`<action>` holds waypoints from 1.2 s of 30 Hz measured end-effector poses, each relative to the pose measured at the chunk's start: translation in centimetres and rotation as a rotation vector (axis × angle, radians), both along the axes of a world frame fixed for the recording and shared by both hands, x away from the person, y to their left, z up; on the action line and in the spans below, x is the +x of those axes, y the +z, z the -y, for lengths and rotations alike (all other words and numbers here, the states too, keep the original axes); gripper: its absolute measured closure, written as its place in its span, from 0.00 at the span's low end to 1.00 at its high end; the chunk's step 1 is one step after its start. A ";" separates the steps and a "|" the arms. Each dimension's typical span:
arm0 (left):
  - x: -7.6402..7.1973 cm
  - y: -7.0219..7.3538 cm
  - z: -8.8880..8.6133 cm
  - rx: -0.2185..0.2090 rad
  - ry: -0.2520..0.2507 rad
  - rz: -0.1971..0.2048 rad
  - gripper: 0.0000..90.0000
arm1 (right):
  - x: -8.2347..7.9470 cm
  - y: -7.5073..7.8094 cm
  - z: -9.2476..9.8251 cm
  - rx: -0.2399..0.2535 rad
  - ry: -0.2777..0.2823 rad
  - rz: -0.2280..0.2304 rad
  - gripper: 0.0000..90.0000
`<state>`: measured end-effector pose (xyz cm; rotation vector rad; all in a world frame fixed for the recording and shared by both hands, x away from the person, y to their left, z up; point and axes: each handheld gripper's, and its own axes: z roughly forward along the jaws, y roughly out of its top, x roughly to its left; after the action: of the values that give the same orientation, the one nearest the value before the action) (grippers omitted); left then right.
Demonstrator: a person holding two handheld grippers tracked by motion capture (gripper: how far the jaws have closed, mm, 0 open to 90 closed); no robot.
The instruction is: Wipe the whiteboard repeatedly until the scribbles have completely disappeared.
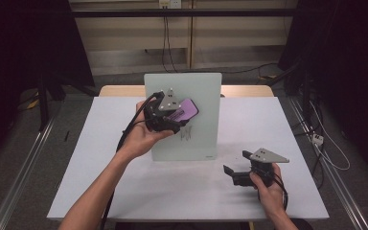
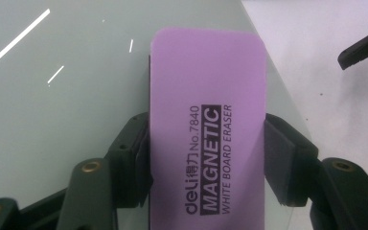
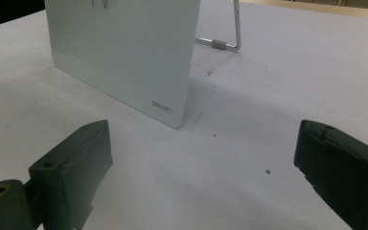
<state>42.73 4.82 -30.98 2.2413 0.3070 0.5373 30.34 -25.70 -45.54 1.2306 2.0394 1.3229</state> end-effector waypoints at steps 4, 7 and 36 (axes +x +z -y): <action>-0.4 -1.1 0.7 0.034 -0.025 -0.009 0.46 | 0.0 0.0 0.0 0.002 -0.002 0.000 0.06; -0.8 -2.2 1.3 0.058 -0.052 -0.029 0.46 | 0.0 0.0 0.0 -0.001 0.000 0.000 0.06; -2.8 -7.3 2.3 0.171 -0.117 -0.099 0.46 | -0.1 0.0 0.0 0.001 -0.003 0.001 0.06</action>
<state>39.96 2.52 -38.29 2.4391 0.1836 0.4044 30.28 -25.69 -45.50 1.2329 2.0352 1.3231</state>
